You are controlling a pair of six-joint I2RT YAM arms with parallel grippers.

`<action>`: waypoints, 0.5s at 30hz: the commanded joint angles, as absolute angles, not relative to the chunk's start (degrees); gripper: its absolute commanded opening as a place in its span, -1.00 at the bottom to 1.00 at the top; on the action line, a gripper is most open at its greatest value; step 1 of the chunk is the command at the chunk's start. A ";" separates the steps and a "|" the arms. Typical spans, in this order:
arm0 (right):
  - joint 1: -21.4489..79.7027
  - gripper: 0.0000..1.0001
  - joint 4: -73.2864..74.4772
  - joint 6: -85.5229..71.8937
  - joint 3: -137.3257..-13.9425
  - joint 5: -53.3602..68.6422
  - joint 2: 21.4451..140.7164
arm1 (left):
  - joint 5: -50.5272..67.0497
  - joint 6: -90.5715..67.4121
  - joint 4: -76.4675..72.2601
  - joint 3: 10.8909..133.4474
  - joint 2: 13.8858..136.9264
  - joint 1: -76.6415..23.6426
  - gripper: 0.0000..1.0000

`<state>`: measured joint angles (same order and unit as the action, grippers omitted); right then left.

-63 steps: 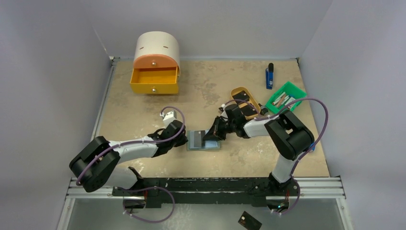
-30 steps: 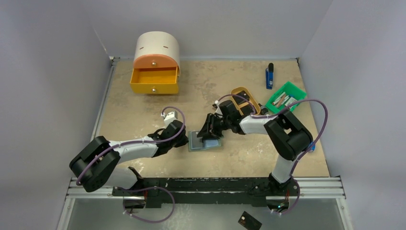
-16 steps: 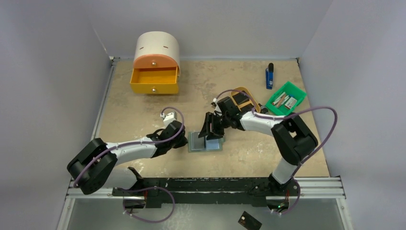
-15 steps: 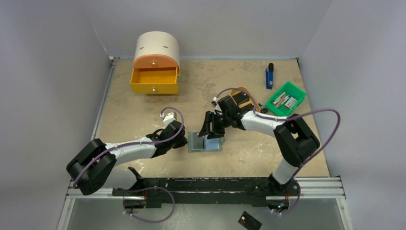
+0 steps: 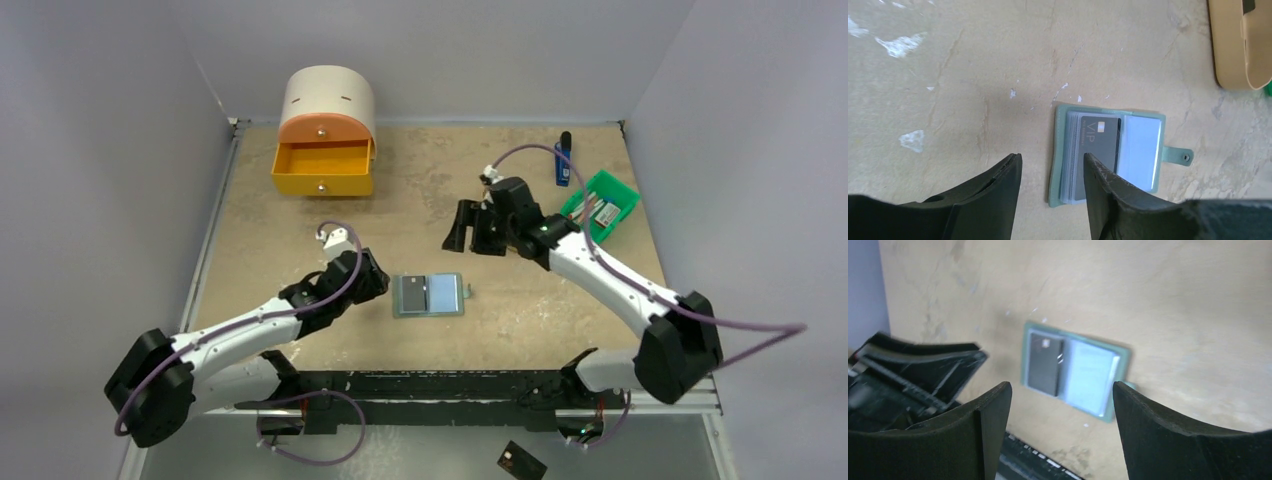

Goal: Put the credit cards into the card holder
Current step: Insert the credit card into the card holder.

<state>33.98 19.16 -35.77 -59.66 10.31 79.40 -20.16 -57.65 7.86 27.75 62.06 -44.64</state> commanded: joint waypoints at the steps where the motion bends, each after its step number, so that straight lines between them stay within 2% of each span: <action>1: 29.29 0.54 17.34 -37.11 -51.71 1.72 71.49 | -24.89 -55.54 11.76 29.29 57.23 -44.57 -0.02; 7: 27.60 0.55 14.39 -35.91 -45.24 8.61 71.18 | -25.49 -54.87 11.24 27.78 53.66 -44.58 -0.01; 15: 27.60 0.56 12.96 -33.85 -44.67 7.27 77.36 | -24.72 -54.71 10.81 27.50 54.94 -44.56 -0.02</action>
<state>27.44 15.51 -35.70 -43.72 7.20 75.16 -24.05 -55.88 11.70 27.73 54.54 -44.64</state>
